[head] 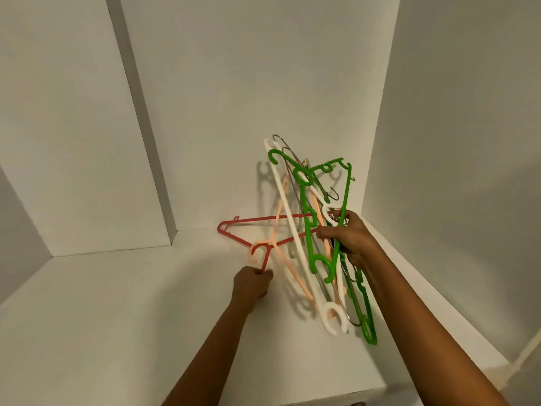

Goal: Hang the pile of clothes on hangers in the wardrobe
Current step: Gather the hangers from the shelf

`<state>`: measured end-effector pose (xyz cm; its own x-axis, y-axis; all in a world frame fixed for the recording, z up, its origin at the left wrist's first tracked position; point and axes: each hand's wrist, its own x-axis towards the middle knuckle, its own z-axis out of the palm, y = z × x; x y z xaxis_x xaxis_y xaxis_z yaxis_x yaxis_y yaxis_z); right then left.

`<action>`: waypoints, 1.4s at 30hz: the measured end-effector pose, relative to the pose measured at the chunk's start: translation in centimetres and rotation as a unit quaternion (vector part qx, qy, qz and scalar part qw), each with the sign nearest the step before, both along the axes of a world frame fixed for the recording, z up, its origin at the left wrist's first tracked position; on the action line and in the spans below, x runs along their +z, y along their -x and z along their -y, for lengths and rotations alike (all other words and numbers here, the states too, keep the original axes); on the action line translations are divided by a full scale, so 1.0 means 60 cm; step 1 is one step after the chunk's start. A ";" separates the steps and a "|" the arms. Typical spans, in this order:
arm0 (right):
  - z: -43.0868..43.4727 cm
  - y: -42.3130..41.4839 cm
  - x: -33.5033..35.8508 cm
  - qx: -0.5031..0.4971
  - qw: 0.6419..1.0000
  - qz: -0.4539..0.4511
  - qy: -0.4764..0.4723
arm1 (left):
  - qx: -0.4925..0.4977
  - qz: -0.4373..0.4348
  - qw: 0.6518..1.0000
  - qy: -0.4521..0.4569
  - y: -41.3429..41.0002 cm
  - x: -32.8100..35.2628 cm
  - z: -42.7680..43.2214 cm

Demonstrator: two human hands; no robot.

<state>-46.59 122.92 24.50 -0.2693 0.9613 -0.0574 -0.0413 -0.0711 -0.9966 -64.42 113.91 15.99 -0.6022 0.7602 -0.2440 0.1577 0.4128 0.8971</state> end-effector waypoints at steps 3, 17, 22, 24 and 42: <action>-0.011 -0.009 0.008 0.000 0.999 -0.039 0.023 | -0.009 -0.177 0.984 0.020 0.024 -0.007 0.006; -0.027 -0.042 0.027 -0.068 0.910 0.357 -0.199 | 0.020 -0.515 0.842 -0.161 0.051 0.103 0.061; 0.000 0.026 0.009 -0.089 0.854 0.412 -0.305 | -0.073 -0.501 0.832 -0.226 0.019 0.115 0.021; 0.008 0.053 -0.003 -0.091 0.849 0.416 -0.313 | -0.090 -0.472 0.847 -0.229 0.002 0.125 0.011; 0.049 0.096 -0.031 0.102 0.880 0.383 -0.262 | -0.040 -0.344 0.897 -0.276 -0.042 0.123 -0.041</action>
<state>-52.35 120.01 22.65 -0.5145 0.8461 0.1389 0.6166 0.4777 -0.6259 -61.91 116.37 23.35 -0.4035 0.6986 0.5909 0.7612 -0.1021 0.6405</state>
